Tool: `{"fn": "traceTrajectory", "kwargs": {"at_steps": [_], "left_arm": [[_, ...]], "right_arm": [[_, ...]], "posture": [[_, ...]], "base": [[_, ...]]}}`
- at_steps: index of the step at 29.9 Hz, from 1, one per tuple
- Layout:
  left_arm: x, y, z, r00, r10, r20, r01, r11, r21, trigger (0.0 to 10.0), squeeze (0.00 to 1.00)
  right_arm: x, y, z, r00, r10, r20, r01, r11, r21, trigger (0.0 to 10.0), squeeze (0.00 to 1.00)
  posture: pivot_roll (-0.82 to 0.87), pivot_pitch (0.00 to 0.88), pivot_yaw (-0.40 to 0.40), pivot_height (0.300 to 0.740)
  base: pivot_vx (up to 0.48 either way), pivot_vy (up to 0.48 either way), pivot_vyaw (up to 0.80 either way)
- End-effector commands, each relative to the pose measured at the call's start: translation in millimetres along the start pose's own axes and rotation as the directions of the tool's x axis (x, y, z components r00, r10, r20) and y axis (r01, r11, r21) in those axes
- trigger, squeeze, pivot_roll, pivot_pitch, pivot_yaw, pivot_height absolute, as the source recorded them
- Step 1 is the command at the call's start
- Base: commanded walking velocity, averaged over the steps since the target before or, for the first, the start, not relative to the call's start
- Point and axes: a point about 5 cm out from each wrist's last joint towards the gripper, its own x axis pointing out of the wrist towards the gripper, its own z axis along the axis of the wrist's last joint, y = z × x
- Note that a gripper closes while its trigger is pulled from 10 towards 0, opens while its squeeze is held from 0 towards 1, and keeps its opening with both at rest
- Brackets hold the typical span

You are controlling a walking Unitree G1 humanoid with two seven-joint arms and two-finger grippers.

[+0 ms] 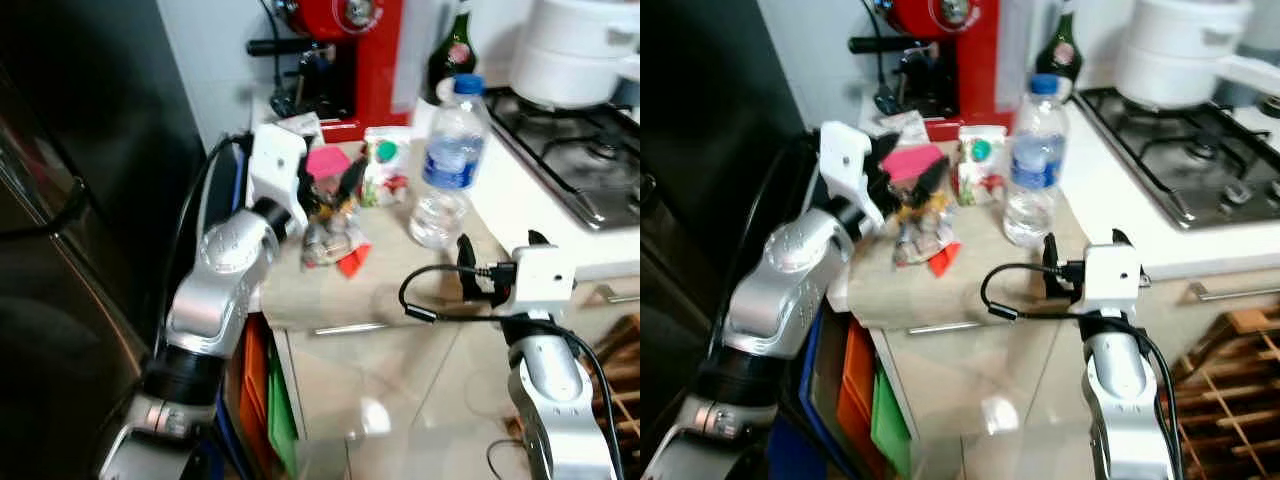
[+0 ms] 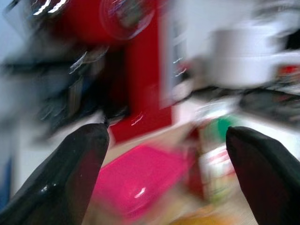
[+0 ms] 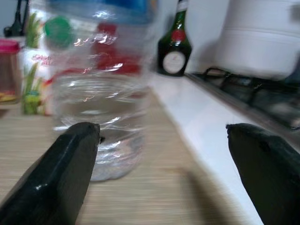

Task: Restocking fridge

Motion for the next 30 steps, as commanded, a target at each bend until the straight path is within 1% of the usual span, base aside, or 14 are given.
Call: {"fn": "traceTrajectory", "kwargs": {"at_steps": [1,2,4,7,9,10,15,17,18,19,21,25,29,30], "left_arm": [[-1.7,8.8,-17,0.994,0.046,-0.097,-0.052,0.997,-0.062,10.0,0.00],[-1.7,8.8,-17,0.994,0.046,-0.097,-0.052,0.997,-0.062,10.0,0.00],[3.6,6.3,-28,0.986,0.015,-0.167,-0.053,0.972,-0.227,10.0,0.00],[11.4,0.4,-27,0.984,-0.035,-0.177,-0.013,0.964,-0.266,10.0,0.00],[16.9,-7.1,-21,0.984,-0.087,-0.156,0.038,0.955,-0.293,10.0,0.00],[21.1,-13.5,-15,0.983,-0.124,-0.134,0.079,0.951,-0.299,10.0,0.00],[25.2,-24.2,-10,0.976,-0.183,-0.119,0.138,0.940,-0.312,10.0,0.00],[30.6,-33.3,-12,0.967,-0.219,-0.131,0.169,0.934,-0.315,10.0,0.00],[30.6,-33.3,-12,0.967,-0.219,-0.131,0.169,0.934,-0.315,10.0,0.00],[35.5,-38.9,-14,0.962,-0.235,-0.142,0.178,0.927,-0.329,10.0,0.00],[36.9,-40.3,-15,0.960,-0.240,-0.146,0.180,0.926,-0.333,10.0,0.00],[44.0,-50.5,-27,0.942,-0.256,-0.216,0.176,0.927,-0.333,10.0,0.00],[43.2,-59.8,-41,0.904,-0.286,-0.317,0.194,0.937,-0.292,10.0,0.00],[41.1,-61.5,-46,0.886,-0.300,-0.353,0.213,0.941,-0.264,10.0,0.00]], "right_arm": [[-1.3,2.5,2,1.000,0.005,0.004,-0.005,1.000,0.001,10.0,0.00],[-1.3,2.5,2,1.000,0.005,0.004,-0.005,1.000,0.001,10.0,0.00],[-2.3,2.0,1,1.000,-0.002,0.001,0.002,1.000,0.004,10.0,0.00],[-2.5,1.8,1,1.000,-0.004,0.000,0.004,1.000,0.005,10.0,0.00],[-2.7,2.3,2,1.000,-0.002,-0.001,0.002,1.000,0.006,10.0,0.00],[-3.2,3.0,2,1.000,0.000,0.000,0.000,1.000,0.006,10.0,0.00],[-4.6,3.7,2,1.000,-0.001,-0.002,0.001,1.000,0.008,10.0,0.00],[-6.2,4.1,2,1.000,-0.003,-0.006,0.003,1.000,0.010,10.0,0.00],[-6.2,4.1,2,1.000,-0.003,-0.006,0.003,1.000,0.010,10.0,0.00],[-6.9,4.8,1,1.000,-0.003,-0.008,0.003,1.000,0.012,10.0,0.00],[-7.1,5.2,1,1.000,-0.003,-0.009,0.003,1.000,0.012,10.0,0.00],[-9.7,8.0,1,1.000,0.000,-0.013,0.000,1.000,0.017,10.0,0.00],[-12.7,9.3,1,1.000,0.002,-0.017,-0.001,1.000,0.019,10.0,0.00],[-12.7,8.7,1,1.000,0.000,-0.017,0.000,1.000,0.017,10.0,0.00]], "posture": [[-0.07,0.000,0.058,0.740],[-0.07,0.000,0.058,0.740],[-0.08,0.000,0.064,0.740],[-0.08,0.000,0.064,0.740],[-0.08,0.000,0.066,0.740],[-0.08,0.000,0.067,0.740],[-0.08,0.000,0.071,0.740],[-0.08,0.000,0.073,0.740],[-0.08,0.000,0.073,0.740],[-0.09,0.000,0.074,0.740],[-0.09,0.000,0.074,0.740],[-0.09,0.000,0.081,0.740],[-0.10,0.000,0.091,0.740],[-0.11,0.000,0.093,0.740]], "base": [[0.000,0.000,0.00],[0.000,0.000,0.00],[0.000,0.000,0.00],[0.000,0.000,0.00],[0.000,0.000,0.00],[0.000,0.000,0.00],[0.000,0.000,0.00],[0.000,0.000,0.00],[0.000,0.000,0.00],[0.000,0.000,0.00],[0.000,0.000,0.00],[0.000,0.000,0.00],[0.000,0.000,0.00],[0.000,0.000,0.00]]}}
